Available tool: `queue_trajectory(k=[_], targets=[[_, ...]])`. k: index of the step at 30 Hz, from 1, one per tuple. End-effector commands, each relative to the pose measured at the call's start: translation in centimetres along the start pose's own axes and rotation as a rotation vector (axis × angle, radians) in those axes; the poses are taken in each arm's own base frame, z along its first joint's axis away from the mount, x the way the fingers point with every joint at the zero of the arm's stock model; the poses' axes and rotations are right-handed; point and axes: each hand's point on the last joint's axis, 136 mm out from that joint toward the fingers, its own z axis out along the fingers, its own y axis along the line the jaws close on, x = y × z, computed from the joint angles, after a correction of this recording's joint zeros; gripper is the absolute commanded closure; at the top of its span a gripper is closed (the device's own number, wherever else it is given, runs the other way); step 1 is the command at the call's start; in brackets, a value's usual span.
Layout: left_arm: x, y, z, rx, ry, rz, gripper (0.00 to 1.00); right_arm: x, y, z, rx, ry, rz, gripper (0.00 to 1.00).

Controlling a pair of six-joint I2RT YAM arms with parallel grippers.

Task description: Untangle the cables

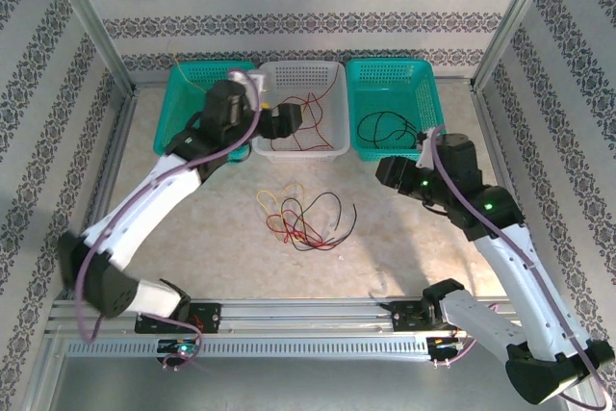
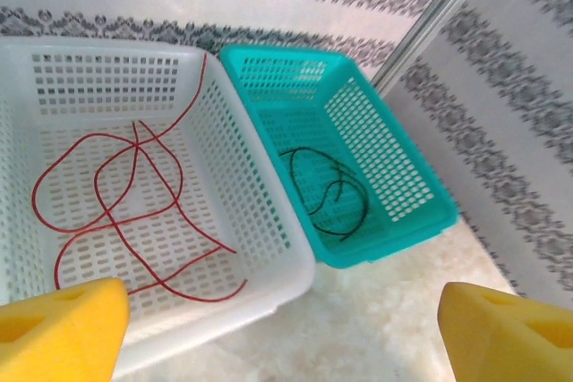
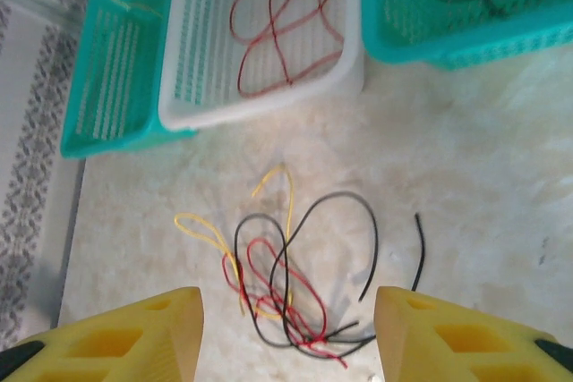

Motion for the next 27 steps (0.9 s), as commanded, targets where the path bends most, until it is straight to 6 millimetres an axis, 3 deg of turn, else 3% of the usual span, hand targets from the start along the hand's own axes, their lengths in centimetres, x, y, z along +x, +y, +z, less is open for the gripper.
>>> queue_trajectory(k=[1, 5, 9, 18, 21, 27], targets=[[1.3, 0.7, -2.4, -0.001, -0.026, -0.067, 0.1, 2.0, 0.4, 2.5, -0.002, 0.044, -0.026, 0.46], [5.0, 2.2, -4.5, -0.027, 0.011, -0.151, 0.1, 5.4, 0.4, 5.9, 0.031, 0.131, -0.076, 0.46], [8.8, 3.4, -5.5, -0.043, 0.07, -0.217, 0.1, 7.9, 0.3, 9.0, 0.024, 0.198, -0.079, 0.44], [16.9, 6.0, -5.2, -0.105, 0.284, -0.253, 0.18, 11.4, -3.9, 14.0, 0.174, 0.307, -0.067, 0.44], [18.9, 6.2, -5.2, -0.106, 0.32, -0.267, 0.2, 11.9, -4.9, 15.1, 0.222, 0.332, -0.086, 0.45], [20.2, 5.9, -5.2, -0.087, 0.341, -0.28, 0.2, 12.6, -5.8, 17.2, 0.281, 0.409, -0.136, 0.48]])
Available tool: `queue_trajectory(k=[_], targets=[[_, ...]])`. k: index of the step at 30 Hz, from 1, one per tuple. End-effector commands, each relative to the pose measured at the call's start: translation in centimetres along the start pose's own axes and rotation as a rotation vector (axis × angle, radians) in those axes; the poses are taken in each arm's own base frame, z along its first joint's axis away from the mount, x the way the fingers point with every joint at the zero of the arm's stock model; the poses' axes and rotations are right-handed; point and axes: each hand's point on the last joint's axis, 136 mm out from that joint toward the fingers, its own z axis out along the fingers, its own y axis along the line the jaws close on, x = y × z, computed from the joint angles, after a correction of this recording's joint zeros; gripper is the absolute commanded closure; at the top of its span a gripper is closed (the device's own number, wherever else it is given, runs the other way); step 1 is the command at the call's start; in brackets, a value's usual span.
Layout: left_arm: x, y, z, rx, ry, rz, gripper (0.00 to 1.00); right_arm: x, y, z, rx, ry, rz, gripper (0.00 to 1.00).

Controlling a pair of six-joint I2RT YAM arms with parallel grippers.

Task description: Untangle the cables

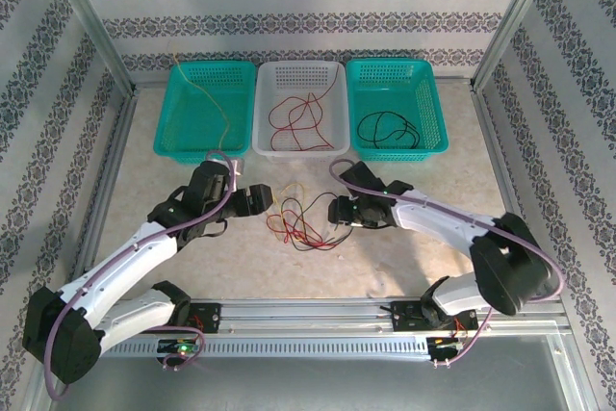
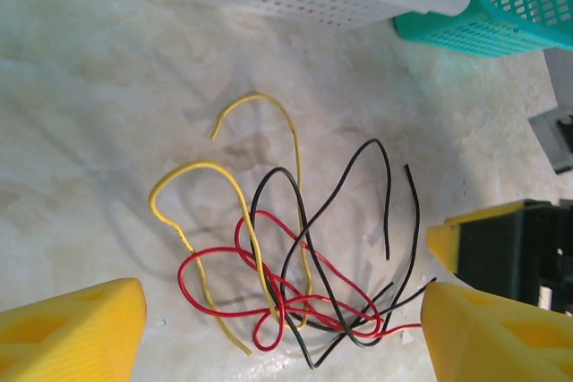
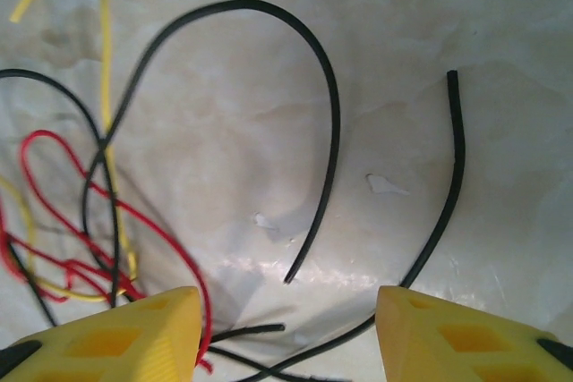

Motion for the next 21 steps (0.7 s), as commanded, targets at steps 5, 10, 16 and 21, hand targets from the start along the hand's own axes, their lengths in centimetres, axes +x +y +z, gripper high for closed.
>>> queue_trajectory(k=[5, 10, 16, 21], targets=[[1.0, -1.5, -0.4, 0.064, 0.028, -0.002, 0.2, -1.5, 0.8, 1.0, 0.048, 0.009, -0.056, 0.49], [1.5, -1.7, 0.0, 0.067, 0.043, 0.013, 0.2, -1.7, 0.8, 2.0, 0.067, 0.046, -0.031, 0.51], [1.6, -1.2, 0.1, 0.039, 0.045, 0.023, 0.22, -0.5, 3.7, 1.7, 0.005, 0.07, -0.029, 0.51], [1.8, -0.8, 0.3, 0.031, 0.039, 0.002, 0.25, -1.0, 7.0, 1.6, -0.043, 0.015, -0.029, 0.51]])
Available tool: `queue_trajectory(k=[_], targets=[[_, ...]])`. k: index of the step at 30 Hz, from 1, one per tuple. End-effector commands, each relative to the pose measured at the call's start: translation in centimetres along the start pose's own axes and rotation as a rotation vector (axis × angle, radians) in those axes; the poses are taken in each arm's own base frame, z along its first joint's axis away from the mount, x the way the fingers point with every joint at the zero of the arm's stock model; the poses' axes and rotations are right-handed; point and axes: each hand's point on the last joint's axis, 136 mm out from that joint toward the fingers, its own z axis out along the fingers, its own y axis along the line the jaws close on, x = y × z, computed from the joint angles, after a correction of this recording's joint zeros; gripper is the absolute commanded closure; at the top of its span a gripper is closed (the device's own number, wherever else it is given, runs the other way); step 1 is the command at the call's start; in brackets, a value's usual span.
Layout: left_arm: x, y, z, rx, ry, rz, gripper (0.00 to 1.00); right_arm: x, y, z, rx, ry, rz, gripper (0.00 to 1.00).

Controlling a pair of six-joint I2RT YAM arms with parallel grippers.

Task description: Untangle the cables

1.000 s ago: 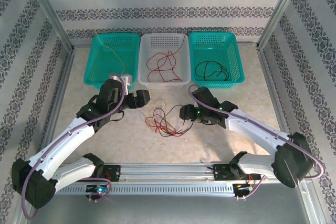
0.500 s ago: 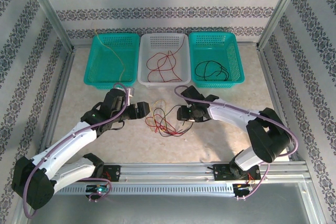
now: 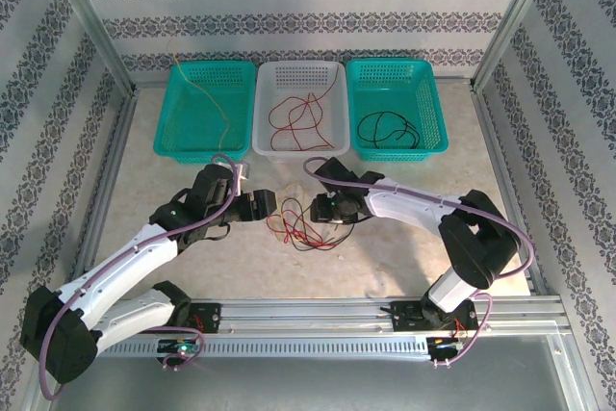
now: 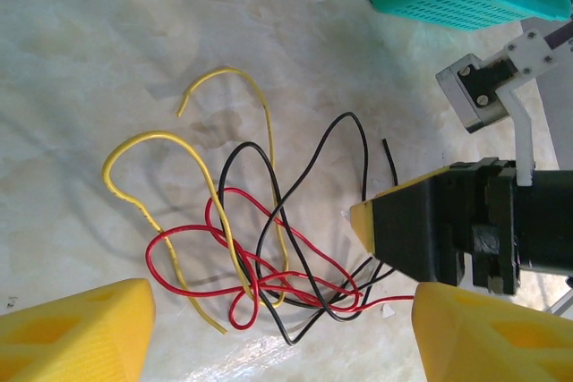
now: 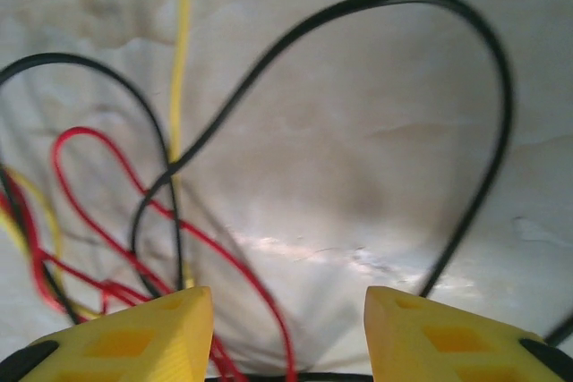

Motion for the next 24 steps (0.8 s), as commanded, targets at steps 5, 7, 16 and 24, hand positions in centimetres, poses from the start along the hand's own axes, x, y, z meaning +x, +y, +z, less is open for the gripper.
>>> queue_trajectory(k=[5, 7, 16, 24], targets=[[1.0, 0.8, 0.5, -0.012, 0.002, -0.034, 0.27, -3.4, 3.0, 0.5, 0.015, -0.113, 0.107, 0.51], [1.1, 0.8, 0.4, -0.01, 0.004, -0.034, 0.28, -4.0, 2.7, 1.1, 0.051, -0.119, 0.136, 0.51], [0.5, 0.4, 0.0, 0.005, -0.025, -0.007, 0.27, -4.8, 2.1, 3.7, 0.093, -0.076, 0.203, 0.53], [-0.4, -0.5, 0.0, 0.024, -0.036, 0.02, 0.27, -5.9, 2.1, 4.7, 0.085, -0.078, 0.211, 0.64]])
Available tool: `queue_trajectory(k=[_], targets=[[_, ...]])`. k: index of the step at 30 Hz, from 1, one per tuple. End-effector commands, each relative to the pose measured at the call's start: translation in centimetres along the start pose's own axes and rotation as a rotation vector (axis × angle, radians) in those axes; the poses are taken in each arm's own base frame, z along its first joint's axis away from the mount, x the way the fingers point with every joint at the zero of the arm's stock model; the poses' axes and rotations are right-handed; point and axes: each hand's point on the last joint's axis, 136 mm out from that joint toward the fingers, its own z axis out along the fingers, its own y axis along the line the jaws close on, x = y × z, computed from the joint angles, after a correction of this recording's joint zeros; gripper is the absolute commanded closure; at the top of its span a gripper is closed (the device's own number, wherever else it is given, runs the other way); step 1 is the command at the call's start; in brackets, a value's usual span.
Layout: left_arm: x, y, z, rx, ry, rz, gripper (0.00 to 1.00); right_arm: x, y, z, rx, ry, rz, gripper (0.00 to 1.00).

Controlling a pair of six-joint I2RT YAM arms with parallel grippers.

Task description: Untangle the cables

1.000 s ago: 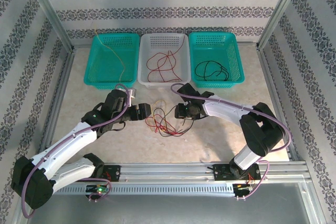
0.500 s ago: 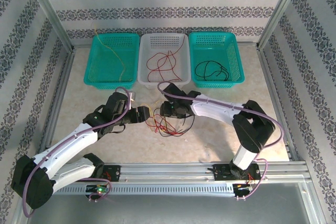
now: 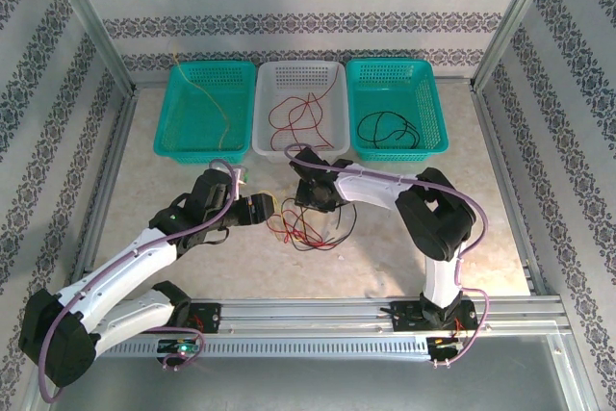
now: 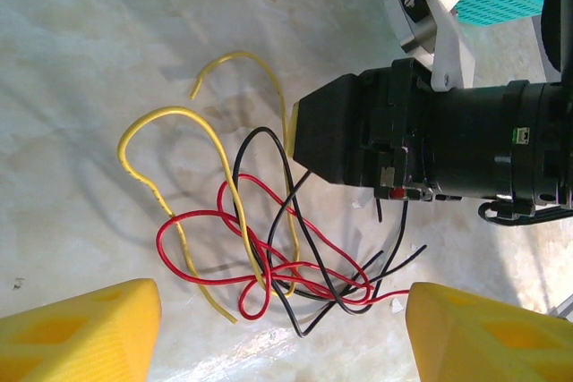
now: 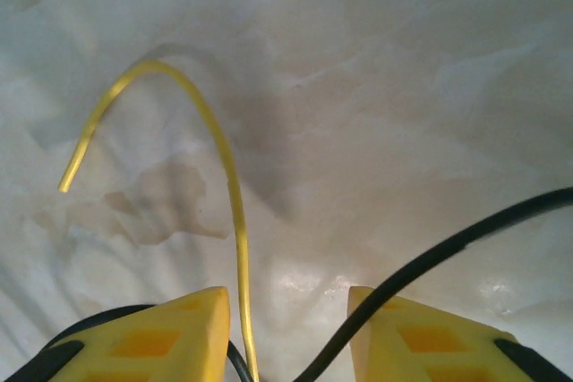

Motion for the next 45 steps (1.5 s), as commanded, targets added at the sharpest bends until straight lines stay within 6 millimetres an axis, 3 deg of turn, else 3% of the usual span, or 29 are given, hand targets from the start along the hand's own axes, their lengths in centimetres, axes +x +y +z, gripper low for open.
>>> queue_trajectory(k=[1, 7, 12, 18, 24, 30, 34, 38, 45], targets=[[-1.4, -1.4, -0.2, 0.032, -0.04, 0.043, 0.27, -0.9, 0.4, 0.2, -0.001, -0.011, 0.01, 0.69], [-2.4, -2.5, 0.0, 0.064, -0.055, 0.058, 0.27, -0.7, 1.2, 0.1, -0.052, -0.009, -0.028, 0.99], [-3.4, -3.9, -0.1, 0.094, -0.059, 0.077, 0.27, -1.1, 1.5, -2.7, -0.105, -0.076, -0.086, 1.0], [-5.3, -6.0, -0.7, 0.17, -0.115, 0.094, 0.27, -1.9, 2.2, -9.3, -0.211, -0.204, -0.188, 1.0], [-6.6, -10.5, -1.6, 0.38, -0.153, 0.116, 0.29, -2.4, 2.8, -15.7, -0.317, -0.317, -0.242, 1.0], [-5.8, -13.6, -2.0, 0.515, -0.142, 0.189, 0.28, -3.4, 4.3, -21.6, -0.442, -0.408, -0.251, 1.0], [-5.1, -14.4, -1.6, 0.541, -0.125, 0.214, 0.28, -4.1, 5.3, -25.8, -0.513, -0.472, -0.261, 1.0], [-4.7, -15.3, -1.3, 0.563, -0.112, 0.237, 0.28, -4.5, 6.2, -29.1, -0.579, -0.507, -0.261, 1.0], [-4.4, -17.1, -1.2, 0.598, -0.109, 0.285, 0.31, -4.6, 7.4, -32.7, -0.668, -0.535, -0.263, 1.0]])
